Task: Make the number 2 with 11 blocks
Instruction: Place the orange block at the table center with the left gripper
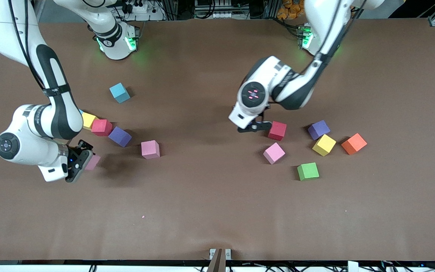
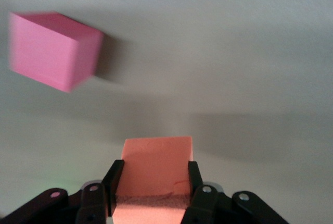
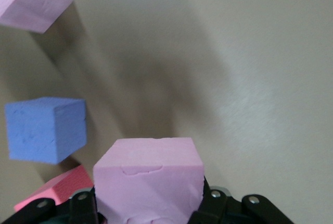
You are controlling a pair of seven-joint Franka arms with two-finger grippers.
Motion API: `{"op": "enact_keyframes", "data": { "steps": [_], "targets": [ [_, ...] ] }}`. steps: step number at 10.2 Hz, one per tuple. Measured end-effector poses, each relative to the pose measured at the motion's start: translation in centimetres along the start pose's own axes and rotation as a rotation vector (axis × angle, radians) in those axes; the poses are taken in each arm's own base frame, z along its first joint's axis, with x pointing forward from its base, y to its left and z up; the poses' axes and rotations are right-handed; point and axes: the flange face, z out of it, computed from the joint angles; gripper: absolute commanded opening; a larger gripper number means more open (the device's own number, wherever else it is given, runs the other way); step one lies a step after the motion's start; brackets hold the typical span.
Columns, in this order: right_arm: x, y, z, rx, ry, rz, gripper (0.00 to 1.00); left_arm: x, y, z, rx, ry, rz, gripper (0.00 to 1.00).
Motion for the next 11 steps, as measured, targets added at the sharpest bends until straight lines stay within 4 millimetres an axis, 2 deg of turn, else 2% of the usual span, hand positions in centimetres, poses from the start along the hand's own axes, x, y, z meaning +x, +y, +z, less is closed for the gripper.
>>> {"op": "enact_keyframes", "data": {
  "steps": [2,5,8,11],
  "targets": [
    [-0.8,-1.8,0.5,0.02,-0.007,-0.004,0.41,-1.5,2.4,2.9,0.008,-0.001,0.0,0.49],
    [-1.2,-3.8,2.2,-0.005,0.001,-0.013,0.41,-4.0,5.2,5.4,0.008,0.004,0.003,0.49],
    [0.8,-5.0,2.4,-0.02,0.003,-0.052,0.41,-7.7,7.8,6.3,-0.014,-0.03,0.035,0.49],
    [2.5,-6.0,2.1,-0.029,0.005,-0.084,0.41,-10.2,8.7,8.5,-0.052,-0.032,0.049,0.49]
  ]
}}
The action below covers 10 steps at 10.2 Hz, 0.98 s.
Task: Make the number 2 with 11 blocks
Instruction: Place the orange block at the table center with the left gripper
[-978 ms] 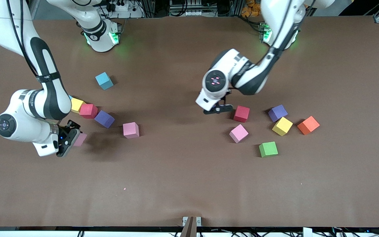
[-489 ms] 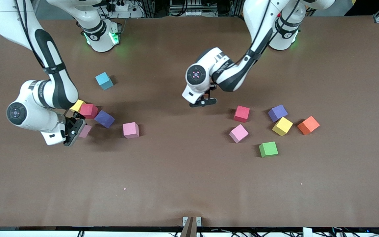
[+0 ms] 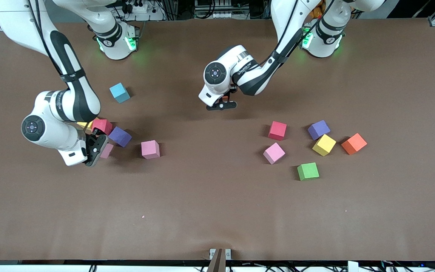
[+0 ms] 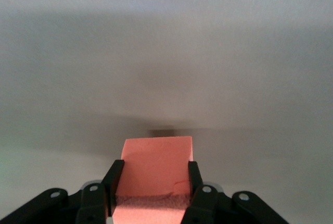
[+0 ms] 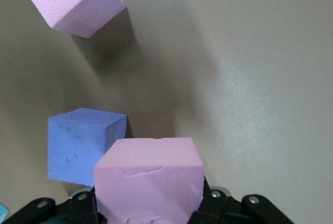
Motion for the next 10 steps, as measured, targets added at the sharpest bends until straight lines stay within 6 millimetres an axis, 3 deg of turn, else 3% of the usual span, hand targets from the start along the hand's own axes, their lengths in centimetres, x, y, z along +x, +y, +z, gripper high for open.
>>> {"op": "enact_keyframes", "data": {
  "steps": [3,7,10],
  "targets": [
    [-0.1,0.1,-0.4,-0.007,-0.001,-0.002,0.41,-1.1,-0.3,2.1,-0.011,0.003,0.006,0.49],
    [-0.2,-0.2,-2.0,-0.004,-0.013,-0.016,0.41,-1.7,-0.1,2.7,-0.031,0.013,0.015,0.5],
    [1.2,-0.8,-4.1,-0.024,-0.061,-0.086,0.41,-2.4,0.3,2.9,-0.041,0.018,0.038,0.5]
  ]
}}
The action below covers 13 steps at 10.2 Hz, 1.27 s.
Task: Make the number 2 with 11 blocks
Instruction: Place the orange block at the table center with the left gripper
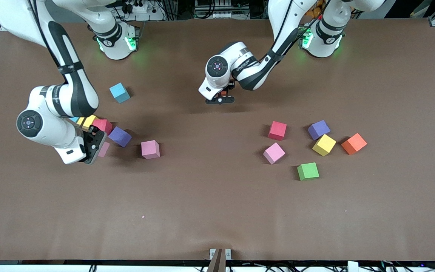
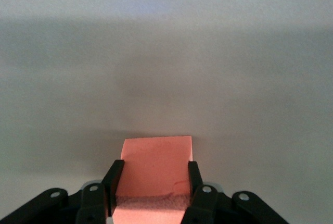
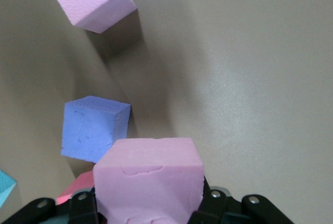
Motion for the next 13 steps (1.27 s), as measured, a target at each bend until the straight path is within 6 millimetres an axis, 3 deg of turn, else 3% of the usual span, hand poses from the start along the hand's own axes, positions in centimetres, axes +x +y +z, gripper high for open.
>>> {"op": "enact_keyframes", "data": {
  "steps": [4,5,6,10,11,13],
  "targets": [
    [3.1,-1.8,-1.4,0.01,-0.015,-0.064,0.43,-1.6,0.4,0.5,0.024,0.017,0.111,0.51],
    [4.4,-2.3,-1.5,-0.002,-0.012,-0.086,0.43,-1.8,0.4,0.6,0.028,0.021,0.13,0.66],
    [5.2,-2.7,-1.5,-0.012,-0.01,-0.102,0.44,-1.8,0.4,0.6,0.029,0.022,0.137,1.0],
    [6.3,-3.0,-2.0,-0.029,-0.01,-0.14,0.45,-1.4,-0.5,1.8,0.048,0.01,0.125,1.0],
    [6.4,-3.0,-2.0,-0.03,-0.01,-0.15,0.45,-0.8,-0.6,0.8,0.047,0.014,0.116,1.0],
    [6.6,-3.1,-2.1,-0.031,-0.01,-0.181,0.45,2.0,-1.4,-4.8,0.061,0.006,0.068,1.0]
  ]
}}
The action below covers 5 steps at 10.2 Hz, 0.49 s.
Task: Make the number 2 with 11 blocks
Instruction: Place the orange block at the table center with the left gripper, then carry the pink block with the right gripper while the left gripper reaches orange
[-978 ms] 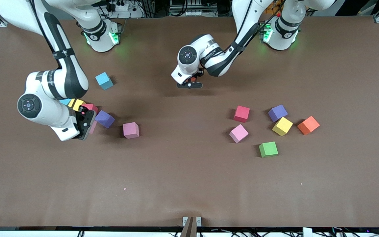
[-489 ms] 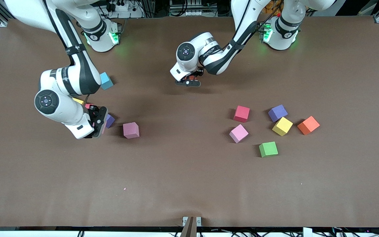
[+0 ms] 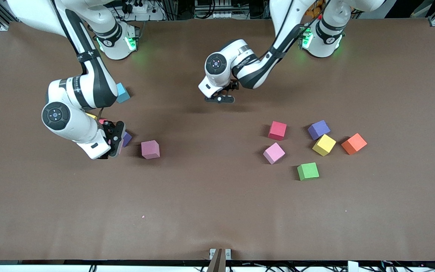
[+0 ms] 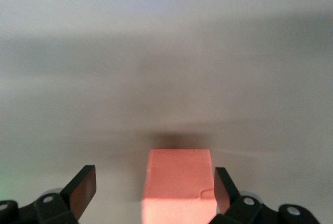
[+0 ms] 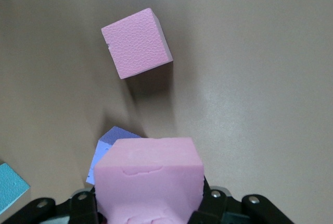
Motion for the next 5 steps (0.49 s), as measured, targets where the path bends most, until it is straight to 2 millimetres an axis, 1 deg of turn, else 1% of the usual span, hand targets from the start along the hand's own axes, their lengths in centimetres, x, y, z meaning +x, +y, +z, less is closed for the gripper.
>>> {"op": "enact_keyframes", "data": {
  "steps": [1,2,3,4,5],
  "targets": [
    [0.2,-0.1,-0.1,0.0,0.0,-0.022,0.45,2.0,-1.2,-3.4,-0.007,0.0,-0.036,1.0],
    [0.4,-0.2,-0.1,0.005,-0.002,-0.041,0.45,4.4,-3.1,-6.4,-0.024,0.004,-0.081,1.0],
    [0.9,-0.5,-0.1,0.013,-0.005,-0.055,0.44,7.2,-5.6,-8.7,-0.048,0.012,-0.135,1.0],
    [2.0,-1.0,-0.1,0.019,-0.009,-0.075,0.44,9.8,-8.3,-9.9,-0.069,0.015,-0.19,1.0],
    [3.6,-1.7,-0.1,0.019,-0.012,-0.099,0.44,12.2,-11.3,-10.5,-0.084,0.011,-0.246,1.0]
  ]
}}
